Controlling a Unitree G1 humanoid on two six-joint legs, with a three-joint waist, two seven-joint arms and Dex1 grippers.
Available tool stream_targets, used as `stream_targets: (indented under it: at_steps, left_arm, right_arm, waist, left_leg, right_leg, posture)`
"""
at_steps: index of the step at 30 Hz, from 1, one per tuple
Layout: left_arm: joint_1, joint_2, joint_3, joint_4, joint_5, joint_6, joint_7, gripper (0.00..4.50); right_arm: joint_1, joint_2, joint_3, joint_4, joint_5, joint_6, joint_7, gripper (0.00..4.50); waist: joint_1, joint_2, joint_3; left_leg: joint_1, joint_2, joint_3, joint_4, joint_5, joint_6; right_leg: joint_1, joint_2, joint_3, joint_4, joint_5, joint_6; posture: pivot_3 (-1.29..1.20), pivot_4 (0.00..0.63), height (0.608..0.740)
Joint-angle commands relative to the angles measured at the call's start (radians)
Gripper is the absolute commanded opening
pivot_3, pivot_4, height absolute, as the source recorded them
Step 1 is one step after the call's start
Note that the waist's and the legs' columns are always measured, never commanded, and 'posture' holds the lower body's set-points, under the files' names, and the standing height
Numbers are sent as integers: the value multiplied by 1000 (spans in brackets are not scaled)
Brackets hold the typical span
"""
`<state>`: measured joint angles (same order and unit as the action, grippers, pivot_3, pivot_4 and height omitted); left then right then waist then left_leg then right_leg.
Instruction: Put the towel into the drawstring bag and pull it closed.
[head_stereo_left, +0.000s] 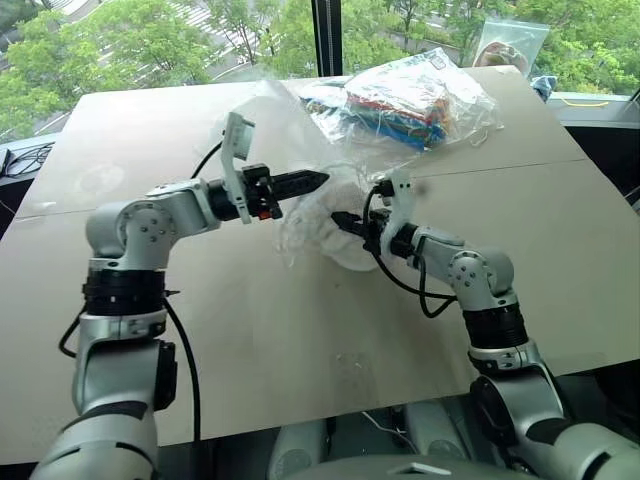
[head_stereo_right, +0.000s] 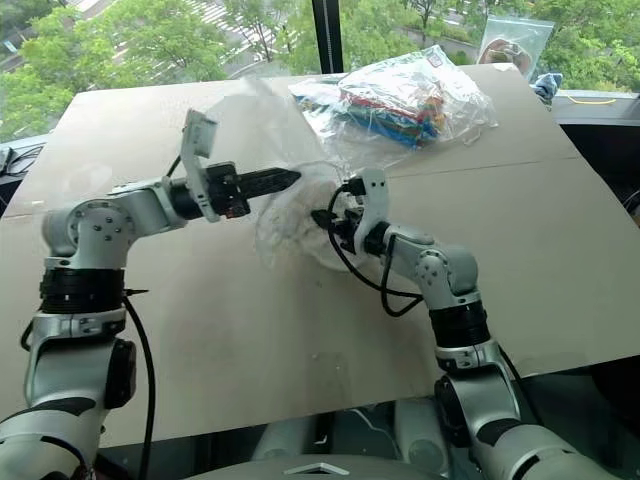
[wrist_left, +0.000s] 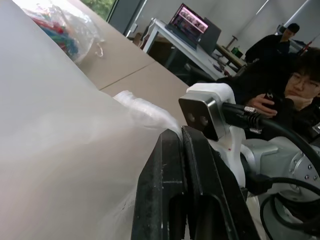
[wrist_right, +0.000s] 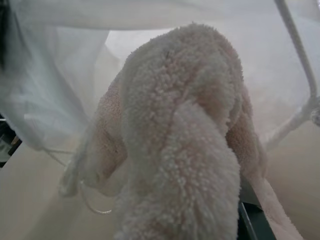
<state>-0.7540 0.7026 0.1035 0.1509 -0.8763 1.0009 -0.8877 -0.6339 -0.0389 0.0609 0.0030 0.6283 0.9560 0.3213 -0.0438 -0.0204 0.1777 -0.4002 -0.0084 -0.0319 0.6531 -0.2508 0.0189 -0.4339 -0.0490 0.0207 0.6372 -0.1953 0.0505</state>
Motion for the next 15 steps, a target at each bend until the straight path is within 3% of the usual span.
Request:
stream_targets:
  at_steps: [1,9,15]
  left_arm:
    - [-22,40,2,14,30,-4,-74,0]
    - [8,15,12,-149,-6,69,-70,0]
    - [31,-13,50,-220,-67,141,-29,0]
  right_arm:
    - [-36,23,19,-19,6,-2,34,55]
    - [-212,126,71,360,-128,-189,142,55]
    - [-232,174,4,452,-109,-345,268,55]
  waist:
    - [0,0,0]
    - [0,0,0]
    - [0,0,0]
  left_leg:
    - [0,0,0,0,0,0]
    - [0,0,0,0,0,0]
    - [0,0,0,0,0,0]
  right_leg:
    - [0,0,0,0,0,0]
    - [0,0,0,1,0,0]
    - [0,0,0,0,0,0]
  posture:
    - [0,150,740]
    - [0,150,740]
    - [0,150,740]
